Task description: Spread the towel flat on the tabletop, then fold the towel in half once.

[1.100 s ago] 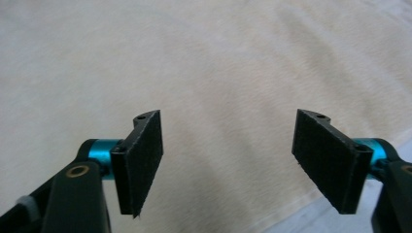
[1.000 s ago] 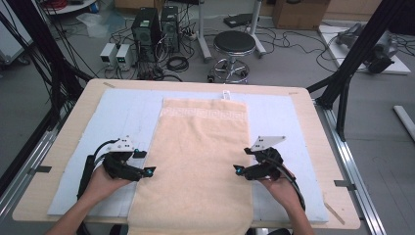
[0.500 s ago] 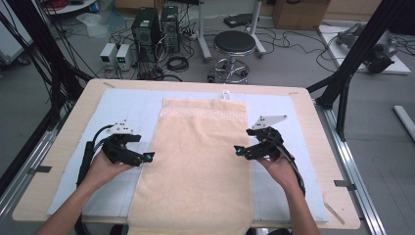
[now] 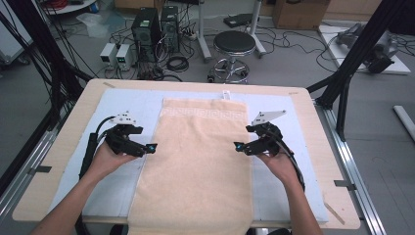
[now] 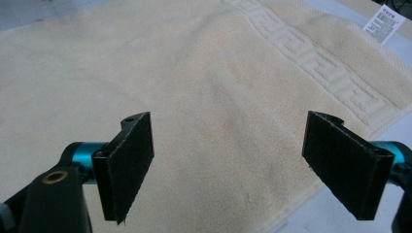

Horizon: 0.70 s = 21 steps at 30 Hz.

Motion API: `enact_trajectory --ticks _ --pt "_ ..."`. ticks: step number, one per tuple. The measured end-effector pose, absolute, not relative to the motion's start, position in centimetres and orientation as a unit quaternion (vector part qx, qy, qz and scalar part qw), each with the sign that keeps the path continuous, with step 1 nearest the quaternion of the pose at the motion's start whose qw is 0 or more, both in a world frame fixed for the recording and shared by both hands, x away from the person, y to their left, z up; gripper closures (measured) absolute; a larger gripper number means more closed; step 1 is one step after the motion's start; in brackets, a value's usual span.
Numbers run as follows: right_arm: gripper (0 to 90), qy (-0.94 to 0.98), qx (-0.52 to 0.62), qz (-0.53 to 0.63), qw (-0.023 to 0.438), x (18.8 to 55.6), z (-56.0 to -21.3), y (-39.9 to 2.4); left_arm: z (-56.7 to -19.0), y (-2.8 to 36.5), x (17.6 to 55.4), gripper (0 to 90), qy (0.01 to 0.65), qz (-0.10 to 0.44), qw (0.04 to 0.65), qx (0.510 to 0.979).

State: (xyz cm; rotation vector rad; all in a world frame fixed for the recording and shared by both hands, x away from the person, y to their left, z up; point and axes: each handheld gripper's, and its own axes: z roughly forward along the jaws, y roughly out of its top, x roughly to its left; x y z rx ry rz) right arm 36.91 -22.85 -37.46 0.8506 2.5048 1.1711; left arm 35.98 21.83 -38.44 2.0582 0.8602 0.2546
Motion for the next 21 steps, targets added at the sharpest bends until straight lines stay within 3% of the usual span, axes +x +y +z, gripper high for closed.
enact_trajectory --ticks 14,21 --pt "18.8 0.854 0.307 0.399 0.129 40.5 -35.6 -23.4 -37.7 21.1 39.9 6.9 0.359 0.1 0.43 0.822" --pt "19.6 0.854 0.331 0.381 0.128 42.8 -38.3 -23.4 -39.6 20.7 41.5 8.9 0.353 0.127 0.453 0.809"
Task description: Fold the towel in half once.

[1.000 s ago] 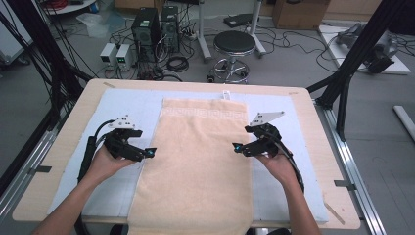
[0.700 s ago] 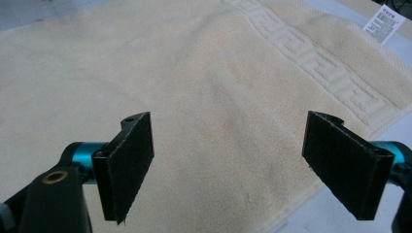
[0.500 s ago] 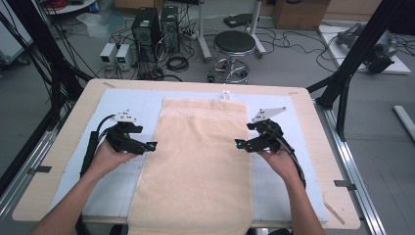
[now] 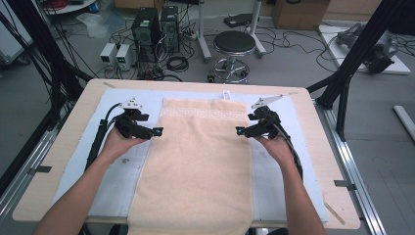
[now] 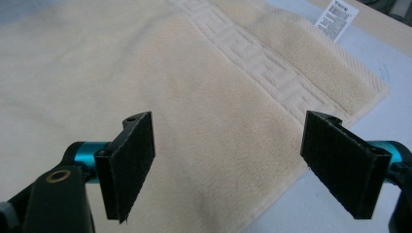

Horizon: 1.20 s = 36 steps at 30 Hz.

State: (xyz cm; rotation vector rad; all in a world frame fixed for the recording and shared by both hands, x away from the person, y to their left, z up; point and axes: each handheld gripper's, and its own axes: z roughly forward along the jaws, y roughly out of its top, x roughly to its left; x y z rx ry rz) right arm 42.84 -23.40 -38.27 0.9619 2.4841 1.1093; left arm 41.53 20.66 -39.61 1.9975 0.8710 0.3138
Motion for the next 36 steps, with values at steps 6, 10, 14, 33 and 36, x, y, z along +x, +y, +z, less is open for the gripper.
enact_trajectory --ticks 6,10,14,33,36 --pt "24.3 0.856 0.34 0.361 0.144 44.6 -40.8 -22.9 -41.9 19.8 42.9 14.8 0.356 0.133 0.41 0.829" --pt "29.5 0.858 0.357 0.343 0.136 45.4 -42.1 -23.2 -43.2 19.5 43.7 16.5 0.368 0.123 0.394 0.834" --pt "39.7 0.867 0.362 0.32 0.12 45.8 -43.2 -22.9 -43.9 19.0 43.7 28.0 0.365 0.136 0.359 0.848" --pt "82.5 0.863 0.339 0.364 0.089 45.9 -40.6 -21.1 -41.5 21.0 43.2 85.6 0.379 0.128 0.386 0.831" --pt "83.1 0.857 0.324 0.388 0.103 45.7 -38.8 -21.1 -40.1 22.1 43.1 85.6 0.384 0.141 0.399 0.821"
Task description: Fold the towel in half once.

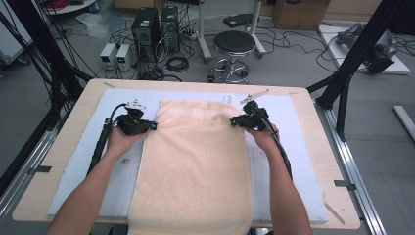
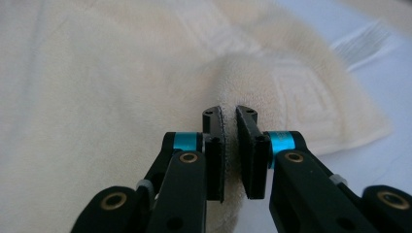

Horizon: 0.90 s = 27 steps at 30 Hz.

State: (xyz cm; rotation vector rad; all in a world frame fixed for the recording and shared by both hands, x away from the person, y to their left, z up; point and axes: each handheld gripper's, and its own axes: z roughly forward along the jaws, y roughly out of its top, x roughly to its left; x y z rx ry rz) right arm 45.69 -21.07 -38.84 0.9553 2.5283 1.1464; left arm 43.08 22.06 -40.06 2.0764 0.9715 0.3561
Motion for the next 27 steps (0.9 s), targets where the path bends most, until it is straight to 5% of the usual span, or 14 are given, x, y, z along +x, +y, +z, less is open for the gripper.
enact_trajectory --ticks 13,20,27 --pt "82.6 0.857 0.286 0.422 0.076 44.0 -34.2 -21.6 -35.6 24.2 40.6 85.3 0.355 0.15 0.454 0.803" --pt "81.7 0.861 0.218 0.451 0.09 36.9 -31.8 -22.5 -35.2 24.6 33.3 84.5 0.289 0.167 0.463 0.821" --pt "78.2 0.875 0.206 0.434 0.06 30.4 -35.7 -22.7 -39.5 25.1 27.1 78.8 0.269 0.115 0.437 0.85"
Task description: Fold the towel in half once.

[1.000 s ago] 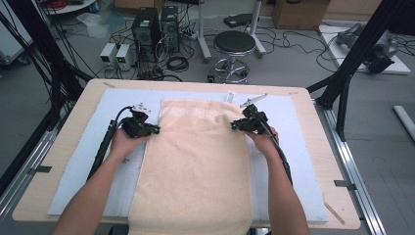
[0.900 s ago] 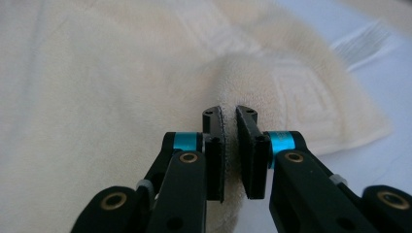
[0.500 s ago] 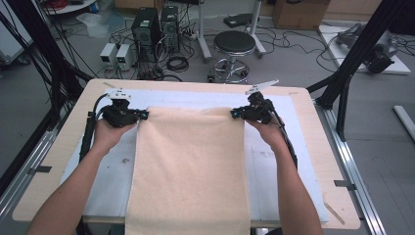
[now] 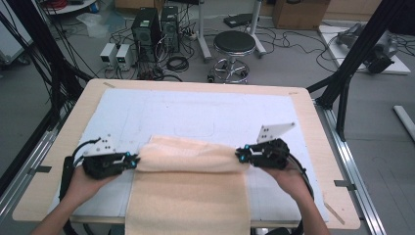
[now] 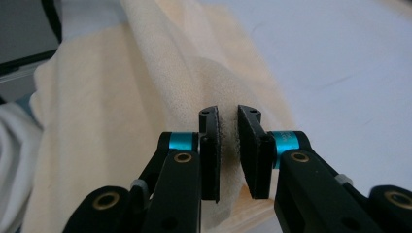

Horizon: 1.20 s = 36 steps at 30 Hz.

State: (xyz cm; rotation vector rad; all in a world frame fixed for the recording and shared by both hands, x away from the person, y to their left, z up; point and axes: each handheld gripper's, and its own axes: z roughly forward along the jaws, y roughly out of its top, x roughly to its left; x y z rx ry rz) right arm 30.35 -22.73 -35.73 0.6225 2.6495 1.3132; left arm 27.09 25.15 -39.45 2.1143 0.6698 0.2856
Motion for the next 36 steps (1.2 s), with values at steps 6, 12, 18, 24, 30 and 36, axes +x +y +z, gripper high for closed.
enact_trajectory --ticks 6,12,18,24,30,36 --pt "58.5 0.885 0.211 0.414 0.04 28.2 -38.3 -22.8 -39.6 26.1 25.7 56.8 0.266 0.098 0.431 0.857" --pt "53.0 0.877 0.228 0.418 0.072 30.4 -37.9 -22.5 -39.1 25.3 28.4 51.9 0.276 0.118 0.437 0.848" --pt "49.4 0.886 0.255 0.38 0.07 34.2 -40.4 -21.6 -40.3 23.0 32.7 48.4 0.298 0.116 0.432 0.843" --pt "49.2 0.892 0.279 0.349 0.074 36.1 -42.5 -21.2 -42.2 21.7 35.9 48.9 0.316 0.097 0.397 0.856" --pt "68.9 0.887 0.286 0.362 0.031 36.8 -43.2 -21.1 -43.3 21.3 36.5 64.6 0.306 0.065 0.389 0.867" --pt "81.5 0.893 0.268 0.359 0.037 36.3 -42.9 -20.7 -43.1 20.7 35.8 88.2 0.287 0.072 0.38 0.876"
